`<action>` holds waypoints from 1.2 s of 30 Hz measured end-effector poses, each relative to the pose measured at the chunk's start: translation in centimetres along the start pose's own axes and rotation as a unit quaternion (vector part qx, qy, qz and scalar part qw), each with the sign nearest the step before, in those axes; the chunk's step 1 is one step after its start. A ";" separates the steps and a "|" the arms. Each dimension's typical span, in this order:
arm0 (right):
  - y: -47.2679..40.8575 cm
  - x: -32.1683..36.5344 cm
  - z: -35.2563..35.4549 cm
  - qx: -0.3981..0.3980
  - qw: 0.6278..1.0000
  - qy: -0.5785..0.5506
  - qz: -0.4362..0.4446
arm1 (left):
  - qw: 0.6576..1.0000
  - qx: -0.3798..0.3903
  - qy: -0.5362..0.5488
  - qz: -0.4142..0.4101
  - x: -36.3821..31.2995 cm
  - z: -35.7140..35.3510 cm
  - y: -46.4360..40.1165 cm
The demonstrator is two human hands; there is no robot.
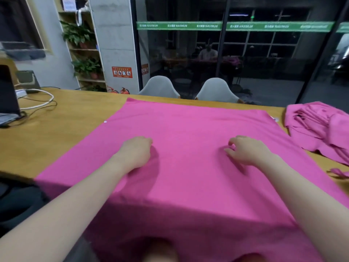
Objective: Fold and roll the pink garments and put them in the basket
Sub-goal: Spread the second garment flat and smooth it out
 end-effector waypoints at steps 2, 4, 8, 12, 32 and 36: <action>2.9 1.6 -0.5 0.012 1.000 -0.005 0.001 | 1.000 0.027 -0.002 -0.015 0.5 -1.1 2.4; 5.7 2.8 -1.1 0.028 0.999 -0.022 -0.006 | 0.998 0.045 0.008 -0.039 0.8 -1.9 4.4; 10.1 3.8 -1.9 0.031 0.998 -0.052 -0.028 | 0.996 0.064 0.051 -0.044 2.1 -2.6 6.4; 11.5 3.8 -3.9 0.021 0.996 -0.066 -0.061 | 0.994 0.095 0.030 -0.052 2.3 -4.6 8.1; -7.3 -5.2 -6.6 0.016 0.995 -0.074 -0.071 | 0.995 0.068 0.026 -0.064 -3.1 -6.3 -12.4; -12.1 -7.2 -7.1 0.009 0.995 -0.072 -0.068 | 0.995 0.066 0.018 -0.076 -3.7 -7.4 -18.1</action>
Point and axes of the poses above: each hand's wrist, its own y-axis away from the middle knuckle, its own z-axis out of the back of the hand, x = y × z, the point moved 8 cm from there along -y, towards the middle knuckle, and after that the axes turned 11 degrees about z, right-handed, at the moved point
